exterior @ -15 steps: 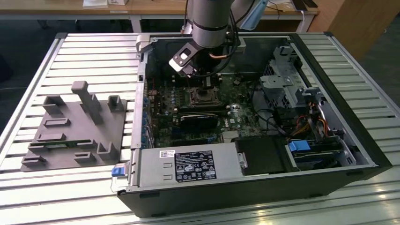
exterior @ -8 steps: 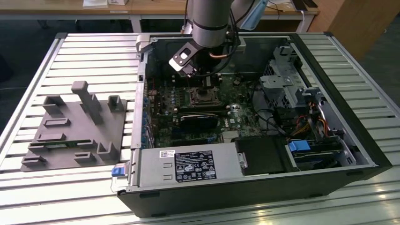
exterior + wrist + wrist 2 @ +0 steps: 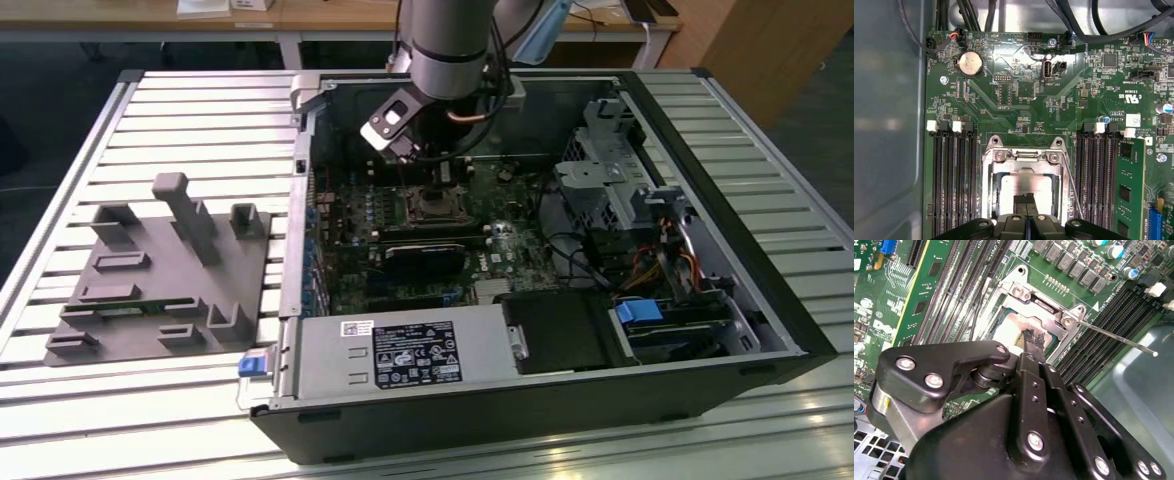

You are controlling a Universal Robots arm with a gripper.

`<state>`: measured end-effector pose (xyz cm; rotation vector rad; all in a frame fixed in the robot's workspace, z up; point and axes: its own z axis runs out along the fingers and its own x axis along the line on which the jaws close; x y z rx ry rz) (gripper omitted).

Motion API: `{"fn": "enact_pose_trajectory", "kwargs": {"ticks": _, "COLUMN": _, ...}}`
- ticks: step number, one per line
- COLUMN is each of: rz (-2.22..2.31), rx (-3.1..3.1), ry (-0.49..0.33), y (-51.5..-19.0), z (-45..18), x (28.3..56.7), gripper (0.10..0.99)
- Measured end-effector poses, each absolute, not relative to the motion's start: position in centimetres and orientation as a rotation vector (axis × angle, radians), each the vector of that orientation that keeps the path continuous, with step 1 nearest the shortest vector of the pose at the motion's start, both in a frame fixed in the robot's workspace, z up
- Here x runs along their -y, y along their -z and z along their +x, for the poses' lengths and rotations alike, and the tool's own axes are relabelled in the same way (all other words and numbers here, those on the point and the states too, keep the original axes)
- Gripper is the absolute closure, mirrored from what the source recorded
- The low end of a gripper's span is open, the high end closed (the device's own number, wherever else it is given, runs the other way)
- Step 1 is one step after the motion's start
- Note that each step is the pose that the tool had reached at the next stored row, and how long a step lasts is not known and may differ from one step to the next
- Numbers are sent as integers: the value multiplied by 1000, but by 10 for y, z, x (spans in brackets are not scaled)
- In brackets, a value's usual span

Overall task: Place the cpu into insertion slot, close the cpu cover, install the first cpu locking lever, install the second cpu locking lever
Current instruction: 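Install the first cpu locking lever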

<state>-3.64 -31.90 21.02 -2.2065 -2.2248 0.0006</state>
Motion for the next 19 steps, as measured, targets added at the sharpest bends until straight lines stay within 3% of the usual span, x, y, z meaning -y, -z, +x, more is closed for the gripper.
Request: {"fn": "enact_pose_trajectory", "kwargs": {"ticks": 19, "rz": -2207, "rx": 2225, "ry": 0, "y": -234, "z": -36, "x": 319, "gripper": 980}}
